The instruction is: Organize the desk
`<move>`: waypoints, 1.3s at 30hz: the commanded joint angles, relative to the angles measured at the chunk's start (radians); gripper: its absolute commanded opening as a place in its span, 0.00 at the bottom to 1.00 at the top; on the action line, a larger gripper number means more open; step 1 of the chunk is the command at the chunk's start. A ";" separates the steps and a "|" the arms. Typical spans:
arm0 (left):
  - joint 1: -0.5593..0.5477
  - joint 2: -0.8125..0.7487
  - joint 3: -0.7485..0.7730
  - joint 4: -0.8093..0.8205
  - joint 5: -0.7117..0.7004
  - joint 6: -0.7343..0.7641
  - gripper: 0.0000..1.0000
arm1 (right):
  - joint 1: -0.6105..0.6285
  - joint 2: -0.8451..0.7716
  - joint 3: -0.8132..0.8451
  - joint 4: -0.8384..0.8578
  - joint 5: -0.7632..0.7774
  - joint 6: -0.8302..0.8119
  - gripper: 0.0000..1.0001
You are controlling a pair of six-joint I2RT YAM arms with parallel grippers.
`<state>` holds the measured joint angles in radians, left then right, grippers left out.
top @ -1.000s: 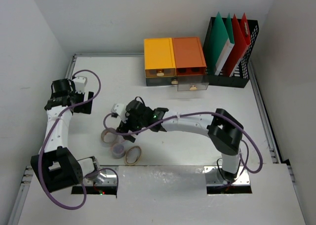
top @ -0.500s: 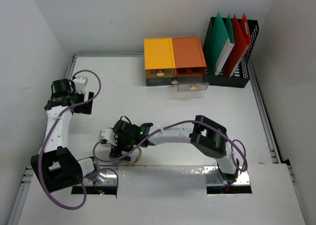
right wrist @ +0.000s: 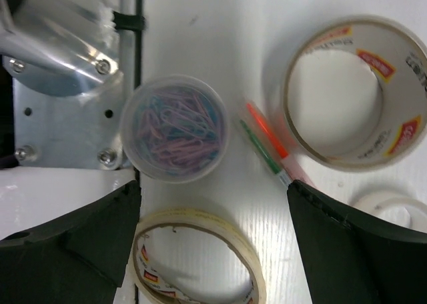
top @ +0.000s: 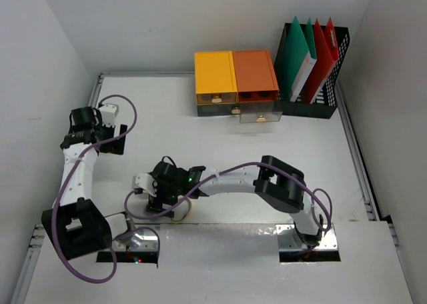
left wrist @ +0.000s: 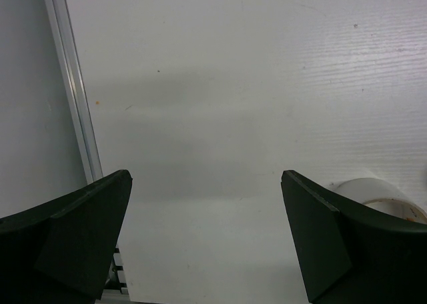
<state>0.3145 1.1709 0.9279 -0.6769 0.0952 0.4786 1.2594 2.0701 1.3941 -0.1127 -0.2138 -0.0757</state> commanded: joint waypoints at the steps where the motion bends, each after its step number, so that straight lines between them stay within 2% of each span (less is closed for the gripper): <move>1: 0.001 -0.020 -0.001 0.027 0.017 0.015 0.94 | 0.015 0.007 0.029 0.065 -0.081 -0.021 0.88; 9: 0.001 -0.022 -0.004 0.027 0.014 0.021 0.94 | 0.023 0.048 0.046 0.134 -0.025 0.024 0.88; 20: 0.001 -0.020 -0.004 0.022 0.008 0.029 0.94 | 0.023 0.100 0.100 0.157 -0.024 0.019 0.88; 26: 0.001 -0.020 -0.004 0.022 0.003 0.034 0.94 | 0.023 0.114 0.100 0.169 -0.055 0.020 0.84; 32: 0.001 -0.022 -0.011 0.027 0.003 0.034 0.94 | 0.023 0.091 0.069 0.197 -0.090 0.014 0.66; 33: 0.001 -0.020 -0.011 0.027 0.003 0.034 0.94 | 0.024 0.087 0.053 0.211 -0.094 0.014 0.62; 34: 0.000 -0.020 -0.011 0.028 0.003 0.034 0.94 | 0.023 0.081 0.046 0.215 -0.099 0.014 0.53; 37: 0.003 -0.022 -0.011 0.027 0.001 0.032 0.94 | 0.023 0.065 0.025 0.223 -0.111 0.011 0.40; 39: 0.001 -0.020 -0.009 0.030 0.000 0.032 0.94 | 0.023 0.055 0.014 0.220 -0.122 0.011 0.39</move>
<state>0.3145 1.1709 0.9161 -0.6765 0.0933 0.5011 1.2789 2.1765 1.4281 0.0807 -0.2947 -0.0601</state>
